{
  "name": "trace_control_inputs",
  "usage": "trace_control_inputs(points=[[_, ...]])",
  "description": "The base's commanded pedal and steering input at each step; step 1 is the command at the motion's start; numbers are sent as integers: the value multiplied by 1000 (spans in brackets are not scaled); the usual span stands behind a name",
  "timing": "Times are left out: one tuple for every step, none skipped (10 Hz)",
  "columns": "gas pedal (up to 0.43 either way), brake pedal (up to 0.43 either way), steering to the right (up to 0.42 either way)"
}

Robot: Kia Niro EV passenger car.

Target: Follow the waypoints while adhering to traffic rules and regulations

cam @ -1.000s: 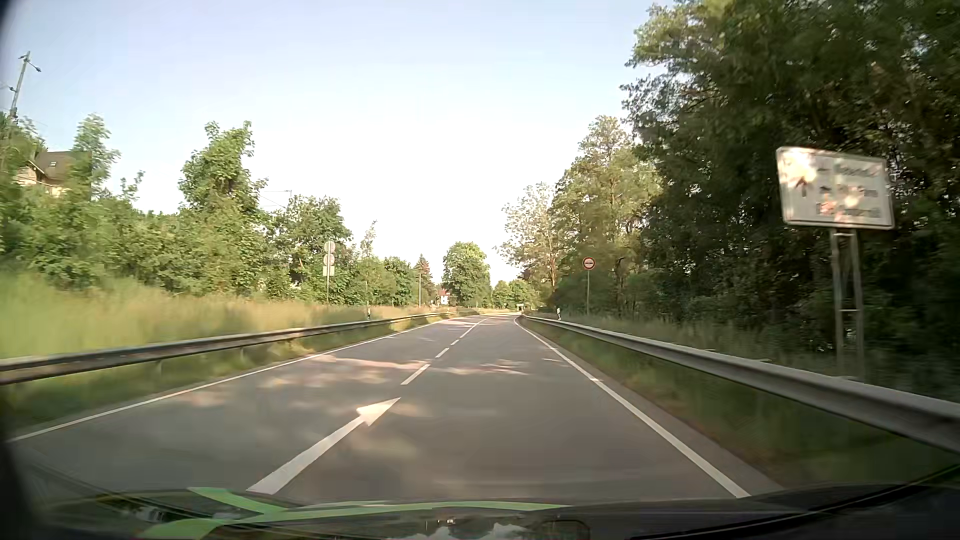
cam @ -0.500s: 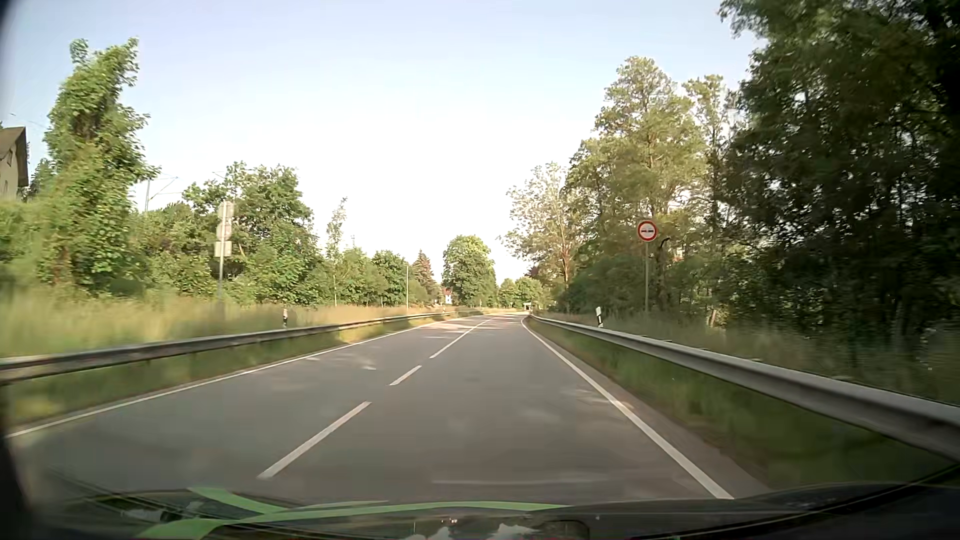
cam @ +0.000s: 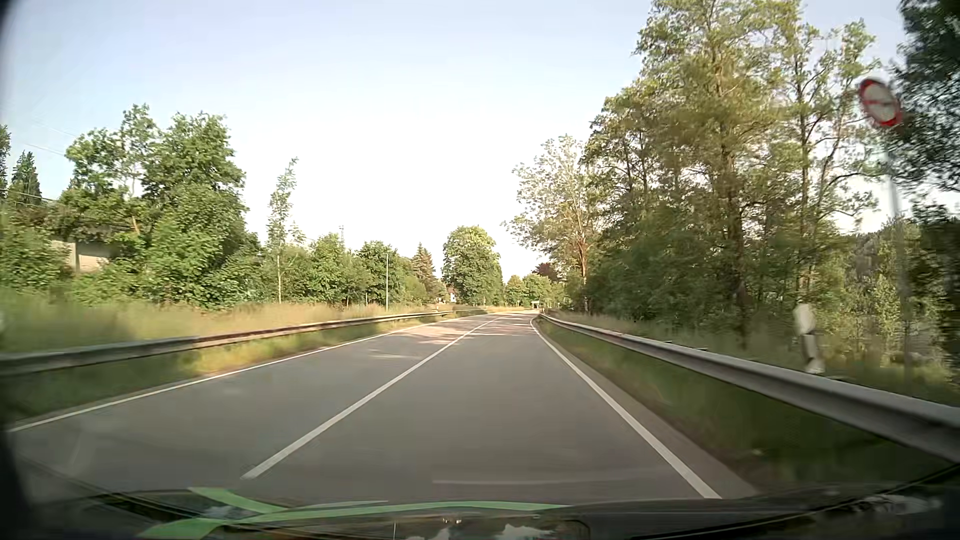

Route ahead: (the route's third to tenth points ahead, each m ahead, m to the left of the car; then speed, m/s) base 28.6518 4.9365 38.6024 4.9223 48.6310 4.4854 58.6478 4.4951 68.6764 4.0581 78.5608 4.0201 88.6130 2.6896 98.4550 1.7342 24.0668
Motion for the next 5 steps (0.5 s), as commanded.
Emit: trace_control_inputs(points=[[87,0,-7],[110,0,-5],[110,0,-4],[110,0,-4],[110,0,-3]])
